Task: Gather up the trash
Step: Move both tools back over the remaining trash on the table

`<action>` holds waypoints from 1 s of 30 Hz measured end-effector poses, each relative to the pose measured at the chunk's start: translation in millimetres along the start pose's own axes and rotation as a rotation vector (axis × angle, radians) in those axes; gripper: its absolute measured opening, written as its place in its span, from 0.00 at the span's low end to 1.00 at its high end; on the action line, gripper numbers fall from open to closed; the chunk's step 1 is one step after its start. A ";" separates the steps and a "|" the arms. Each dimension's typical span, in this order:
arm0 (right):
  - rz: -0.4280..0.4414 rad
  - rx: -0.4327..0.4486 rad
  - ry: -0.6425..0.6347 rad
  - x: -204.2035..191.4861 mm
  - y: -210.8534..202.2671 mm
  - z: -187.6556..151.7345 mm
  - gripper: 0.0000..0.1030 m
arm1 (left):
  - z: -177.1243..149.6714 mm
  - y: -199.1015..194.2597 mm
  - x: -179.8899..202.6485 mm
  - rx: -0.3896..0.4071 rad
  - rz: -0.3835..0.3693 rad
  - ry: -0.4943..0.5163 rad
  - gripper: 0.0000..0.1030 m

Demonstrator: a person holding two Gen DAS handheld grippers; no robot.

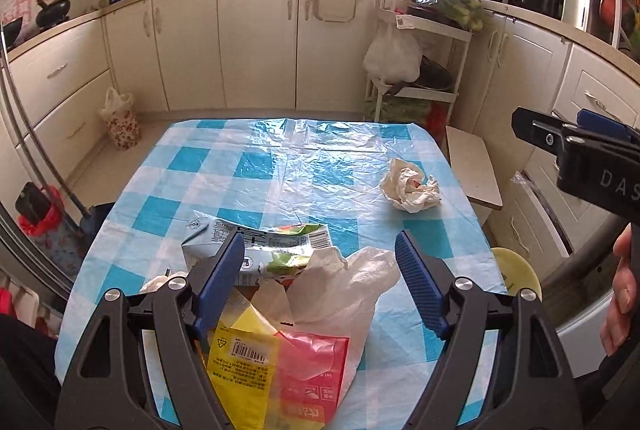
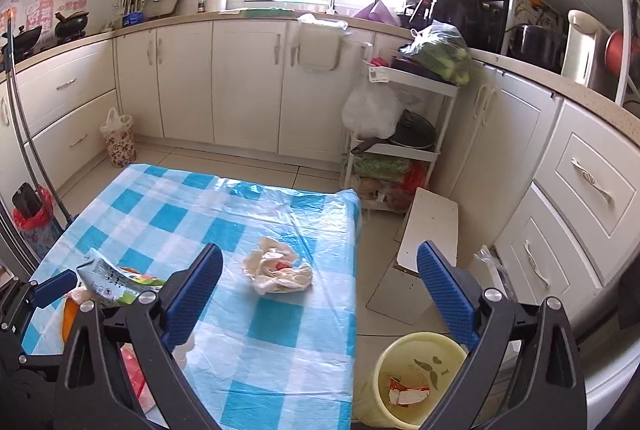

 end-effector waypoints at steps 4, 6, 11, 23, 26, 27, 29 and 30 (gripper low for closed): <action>-0.006 0.000 -0.008 -6.3 1.3 1.0 0.91 | -0.4 0.6 -6.6 -0.002 -0.002 -0.016 0.73; -0.006 0.000 -0.008 -8.1 1.0 1.7 0.91 | -0.1 2.0 -9.5 -0.005 -0.002 -0.024 0.73; -0.006 0.000 -0.014 -10.7 2.1 2.5 0.91 | -2.8 7.4 -13.5 -0.019 0.003 -0.034 0.74; 0.002 -0.024 -0.018 -13.3 2.7 0.0 0.92 | -4.6 11.0 -11.8 -0.037 0.006 -0.038 0.75; 0.001 -0.026 -0.025 -14.0 2.1 -0.5 0.93 | -4.7 11.4 -12.2 -0.037 0.007 -0.039 0.76; 0.000 -0.026 -0.026 -13.8 2.1 -0.6 0.93 | -4.8 11.6 -12.4 -0.037 0.008 -0.040 0.76; -0.001 -0.029 -0.026 -13.6 2.8 -1.0 0.93 | -5.0 12.3 -13.0 -0.039 0.009 -0.042 0.76; -0.001 -0.032 -0.027 -13.5 3.4 -1.4 0.93 | -5.3 12.7 -13.6 -0.040 0.010 -0.043 0.76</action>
Point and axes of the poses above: each gripper's, at about its wrist camera, not at the fingertips, and y roughly the way its jaws point, x to its right, z to its top, the point moved 9 cm from there along y, roughly the way its jaws point, and after that the axes turned 11 degrees about z, right-handed, at the moved point
